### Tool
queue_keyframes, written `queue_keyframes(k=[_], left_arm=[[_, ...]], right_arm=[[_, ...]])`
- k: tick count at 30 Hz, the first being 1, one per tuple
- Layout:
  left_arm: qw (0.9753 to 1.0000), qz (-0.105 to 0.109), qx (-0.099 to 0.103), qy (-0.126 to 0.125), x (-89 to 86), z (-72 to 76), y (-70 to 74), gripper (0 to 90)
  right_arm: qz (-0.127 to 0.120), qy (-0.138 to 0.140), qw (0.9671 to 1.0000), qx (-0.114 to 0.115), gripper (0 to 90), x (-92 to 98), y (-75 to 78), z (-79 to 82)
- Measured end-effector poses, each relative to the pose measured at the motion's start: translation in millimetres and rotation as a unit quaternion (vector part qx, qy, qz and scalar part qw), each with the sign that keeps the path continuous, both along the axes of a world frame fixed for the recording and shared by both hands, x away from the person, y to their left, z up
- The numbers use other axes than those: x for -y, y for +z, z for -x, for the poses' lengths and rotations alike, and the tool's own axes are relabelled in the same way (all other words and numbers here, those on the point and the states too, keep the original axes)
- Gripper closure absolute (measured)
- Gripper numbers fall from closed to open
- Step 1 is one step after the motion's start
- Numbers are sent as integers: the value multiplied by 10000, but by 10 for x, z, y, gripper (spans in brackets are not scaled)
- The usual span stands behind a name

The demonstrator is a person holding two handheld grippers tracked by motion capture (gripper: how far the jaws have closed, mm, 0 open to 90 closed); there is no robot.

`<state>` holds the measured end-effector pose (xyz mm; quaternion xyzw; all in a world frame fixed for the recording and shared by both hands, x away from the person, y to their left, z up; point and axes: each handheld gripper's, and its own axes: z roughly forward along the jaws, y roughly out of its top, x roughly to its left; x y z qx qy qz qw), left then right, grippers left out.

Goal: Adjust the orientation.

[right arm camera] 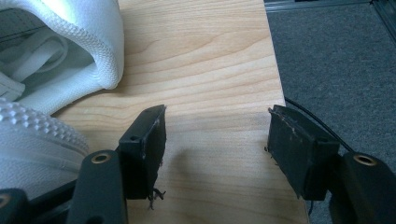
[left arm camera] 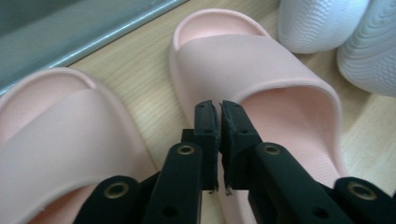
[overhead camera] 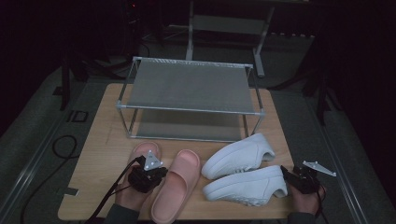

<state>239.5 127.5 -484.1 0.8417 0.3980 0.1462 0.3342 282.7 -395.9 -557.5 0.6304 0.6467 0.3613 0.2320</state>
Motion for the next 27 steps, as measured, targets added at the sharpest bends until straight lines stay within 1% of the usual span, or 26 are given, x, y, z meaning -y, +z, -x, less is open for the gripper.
queue_keyframes(k=[5,8,10,13,15,17,24,27], left_arm=[[9999,-72,-90,-68,47,8,-39,803],[9999,-70,-87,9,53,-18,-51,784],[9998,-146,-122,32,65,-40,-78,767],[9997,-228,-103,79,94,-68,-126,751],[9998,-144,-92,127,98,-86,-141,784],[9995,-175,-23,244,114,-91,-142,817],[9991,-206,-8,379,103,-102,-134,829],[9985,-300,47,449,92,-86,-117,827]], right_arm=[[-7,-3,10000,-1,363,1,0,4],[-3,0,10000,-1,364,1,0,4],[-5,-1,10000,-2,364,1,0,4],[-5,-1,10000,-2,364,1,0,5],[-6,-1,10000,-3,363,1,0,5],[-5,-1,10000,-2,363,1,0,5],[-7,-1,10000,-1,363,1,0,5],[-8,-1,10000,-2,363,1,0,5]])
